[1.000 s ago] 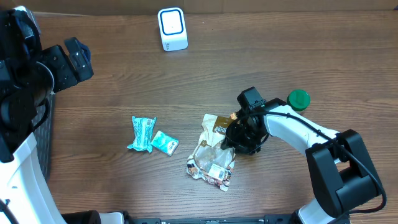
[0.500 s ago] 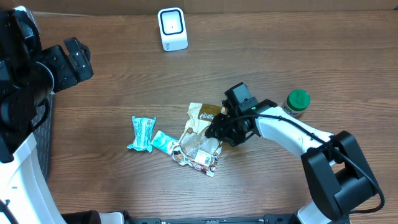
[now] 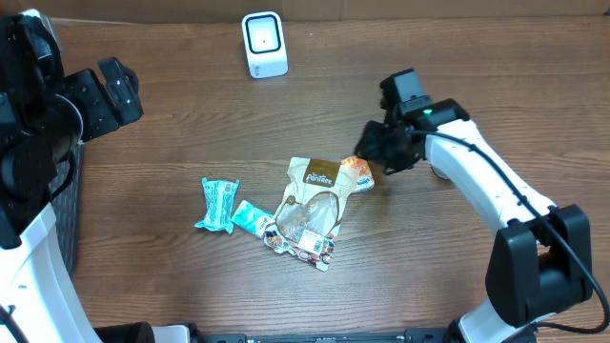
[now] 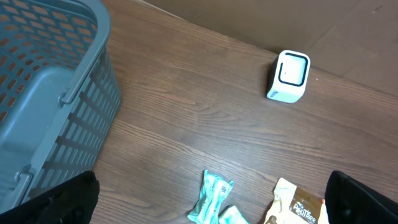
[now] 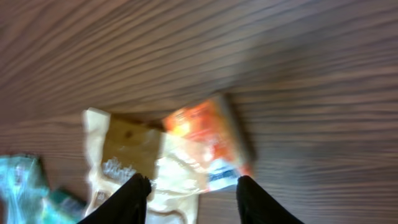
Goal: Scan the item barcode
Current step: 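Grasp the small orange snack packet with the right gripper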
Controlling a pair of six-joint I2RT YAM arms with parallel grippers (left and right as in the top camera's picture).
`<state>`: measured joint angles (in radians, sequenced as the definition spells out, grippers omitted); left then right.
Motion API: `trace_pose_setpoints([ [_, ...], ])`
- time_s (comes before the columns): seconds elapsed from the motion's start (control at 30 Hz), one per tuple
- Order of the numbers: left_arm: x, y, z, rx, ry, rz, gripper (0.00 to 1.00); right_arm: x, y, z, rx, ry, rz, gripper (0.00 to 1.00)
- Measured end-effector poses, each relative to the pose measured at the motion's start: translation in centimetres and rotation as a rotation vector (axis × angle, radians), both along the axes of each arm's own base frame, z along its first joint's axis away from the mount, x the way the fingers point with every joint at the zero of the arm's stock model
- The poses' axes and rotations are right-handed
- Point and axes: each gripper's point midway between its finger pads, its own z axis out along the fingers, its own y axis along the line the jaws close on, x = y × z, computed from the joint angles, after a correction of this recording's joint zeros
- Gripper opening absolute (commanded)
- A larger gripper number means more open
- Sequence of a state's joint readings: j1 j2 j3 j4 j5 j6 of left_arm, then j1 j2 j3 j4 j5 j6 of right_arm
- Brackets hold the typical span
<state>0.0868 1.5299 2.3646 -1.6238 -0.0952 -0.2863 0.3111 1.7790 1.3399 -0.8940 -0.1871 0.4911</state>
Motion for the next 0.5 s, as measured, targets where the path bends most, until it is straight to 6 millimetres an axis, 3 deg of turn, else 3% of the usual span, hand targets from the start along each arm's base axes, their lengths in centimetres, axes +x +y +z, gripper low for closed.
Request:
trace_pose_setpoints([
  [0.1, 0.0, 0.0, 0.0, 0.000, 0.000, 0.000, 0.99, 0.0, -1.3, -1.4, -0.026, 0.036, 0.010, 0.35],
  [0.27, 0.0, 0.0, 0.0, 0.000, 0.000, 0.000, 1.00, -1.0, -1.0, -4.6, -0.023, 0.137, 0.064, 0.31],
  [0.5, 0.0, 0.0, 0.0, 0.000, 0.000, 0.000, 1.00, -2.2, -1.1, -6.4, -0.030, 0.208, 0.100, 0.28],
])
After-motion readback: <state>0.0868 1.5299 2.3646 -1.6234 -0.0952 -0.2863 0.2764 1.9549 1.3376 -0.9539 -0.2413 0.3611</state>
